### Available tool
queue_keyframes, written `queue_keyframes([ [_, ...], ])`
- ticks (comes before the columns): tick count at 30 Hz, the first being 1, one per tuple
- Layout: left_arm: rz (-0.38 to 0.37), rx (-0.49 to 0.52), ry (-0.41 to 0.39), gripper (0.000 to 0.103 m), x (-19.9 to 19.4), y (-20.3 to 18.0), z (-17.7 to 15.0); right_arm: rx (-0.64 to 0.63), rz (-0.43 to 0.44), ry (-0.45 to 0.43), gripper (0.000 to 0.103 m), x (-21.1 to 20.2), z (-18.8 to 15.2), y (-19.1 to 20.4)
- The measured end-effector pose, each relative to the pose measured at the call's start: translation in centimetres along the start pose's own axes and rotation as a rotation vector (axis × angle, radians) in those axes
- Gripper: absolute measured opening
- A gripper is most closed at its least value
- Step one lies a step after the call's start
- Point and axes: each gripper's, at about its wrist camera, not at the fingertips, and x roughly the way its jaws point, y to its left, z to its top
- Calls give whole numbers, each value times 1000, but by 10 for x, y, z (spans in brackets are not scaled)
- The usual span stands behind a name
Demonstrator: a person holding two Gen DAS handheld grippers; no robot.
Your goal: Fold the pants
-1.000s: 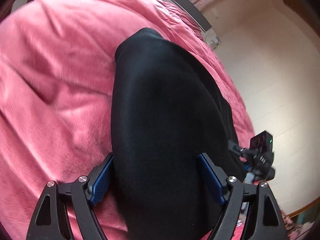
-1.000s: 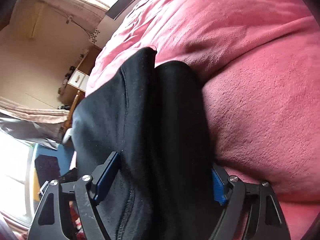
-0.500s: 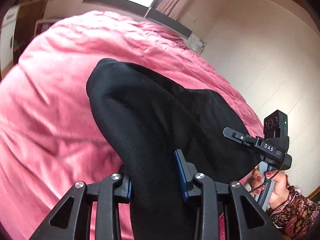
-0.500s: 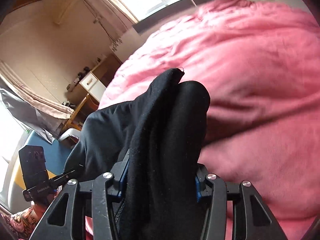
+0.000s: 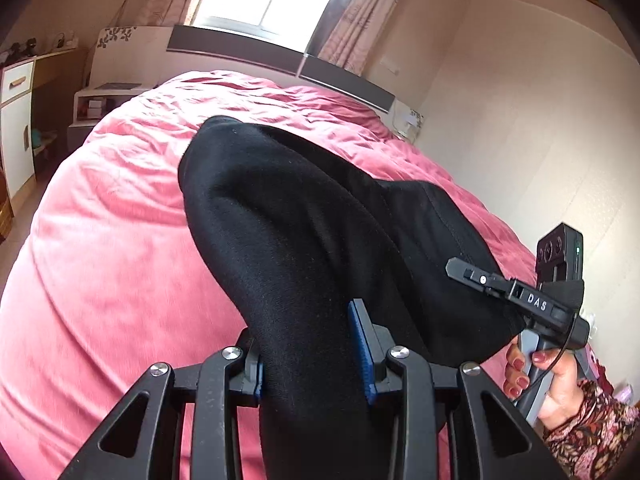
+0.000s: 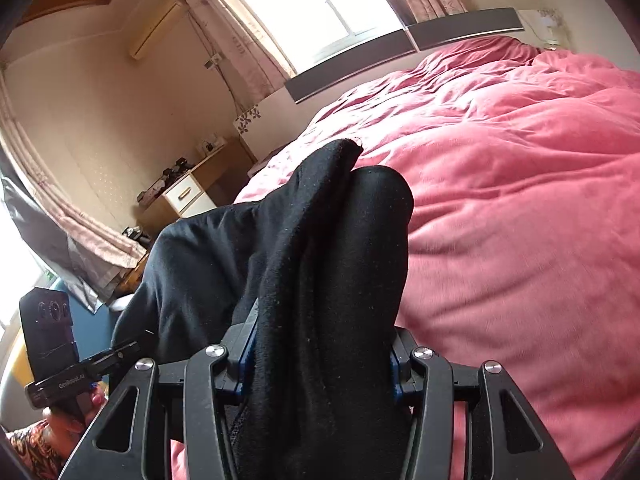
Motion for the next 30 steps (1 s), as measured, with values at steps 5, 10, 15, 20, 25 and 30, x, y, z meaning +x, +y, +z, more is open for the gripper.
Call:
queue_keyframes([
  [5,31,26,30,35,54,16,15,52,-33,-3,50,40,10,-32],
  [10,7,-65,76,57,96,56,1,147,-101,15,69,71,-10,-74],
  [15,-45,-161,60,63,95,78,-17,99,-121,14,77,73,-17,-71],
  [20,-19,-159,42,64,78,77,-31,107,-160,14,83,65,-15,-71],
  [25,-15,-257,38,68,56,88,-52,123,-207,0,84,42,-27,-68],
  [30,71,-211,44,68,53,73,-67,184,-239,-32,88,12,-51,-63],
])
